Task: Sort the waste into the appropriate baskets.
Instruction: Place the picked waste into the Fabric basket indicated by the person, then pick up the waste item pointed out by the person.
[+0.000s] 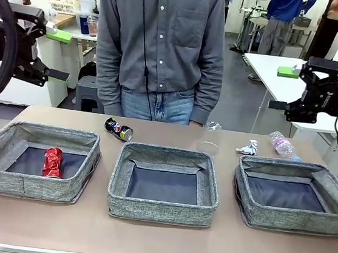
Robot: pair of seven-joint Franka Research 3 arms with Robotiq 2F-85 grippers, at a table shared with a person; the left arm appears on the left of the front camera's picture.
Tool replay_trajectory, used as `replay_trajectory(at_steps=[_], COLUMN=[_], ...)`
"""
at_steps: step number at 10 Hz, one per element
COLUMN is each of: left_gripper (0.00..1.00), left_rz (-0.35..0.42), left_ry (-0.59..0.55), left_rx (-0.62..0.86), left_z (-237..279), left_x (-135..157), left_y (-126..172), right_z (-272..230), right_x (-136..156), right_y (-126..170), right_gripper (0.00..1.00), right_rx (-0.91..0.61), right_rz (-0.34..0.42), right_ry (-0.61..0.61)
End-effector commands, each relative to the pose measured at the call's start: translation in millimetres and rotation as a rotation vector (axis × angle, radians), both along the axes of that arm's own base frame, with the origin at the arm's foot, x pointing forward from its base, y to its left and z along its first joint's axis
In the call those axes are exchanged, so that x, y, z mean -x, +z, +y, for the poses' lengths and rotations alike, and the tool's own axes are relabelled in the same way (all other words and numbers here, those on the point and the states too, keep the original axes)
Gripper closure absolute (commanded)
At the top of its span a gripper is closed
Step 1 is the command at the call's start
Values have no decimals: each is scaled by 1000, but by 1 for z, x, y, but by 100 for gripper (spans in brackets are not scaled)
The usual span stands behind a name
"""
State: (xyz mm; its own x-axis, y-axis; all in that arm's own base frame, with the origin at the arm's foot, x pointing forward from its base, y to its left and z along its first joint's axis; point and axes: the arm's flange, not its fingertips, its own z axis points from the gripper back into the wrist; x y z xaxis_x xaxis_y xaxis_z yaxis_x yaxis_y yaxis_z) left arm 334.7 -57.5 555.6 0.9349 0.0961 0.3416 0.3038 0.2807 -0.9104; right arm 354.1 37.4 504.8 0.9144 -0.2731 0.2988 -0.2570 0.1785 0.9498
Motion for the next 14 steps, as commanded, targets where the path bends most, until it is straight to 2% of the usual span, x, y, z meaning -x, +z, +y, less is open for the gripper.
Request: replay_trajectory(at_steps=[1,14], left_gripper=[0,0], left_rz=[14,14], left_ry=[7,7], left_rx=[-13,-13], left_z=[-3,-3], left_x=[3,3], left_y=[10,10], right_z=[3,3], right_x=[-2,-2], right_y=[4,4], right_gripper=[0,0], right_rx=[-22,-22], right_rz=[2,2], right_ry=[-5,-5])
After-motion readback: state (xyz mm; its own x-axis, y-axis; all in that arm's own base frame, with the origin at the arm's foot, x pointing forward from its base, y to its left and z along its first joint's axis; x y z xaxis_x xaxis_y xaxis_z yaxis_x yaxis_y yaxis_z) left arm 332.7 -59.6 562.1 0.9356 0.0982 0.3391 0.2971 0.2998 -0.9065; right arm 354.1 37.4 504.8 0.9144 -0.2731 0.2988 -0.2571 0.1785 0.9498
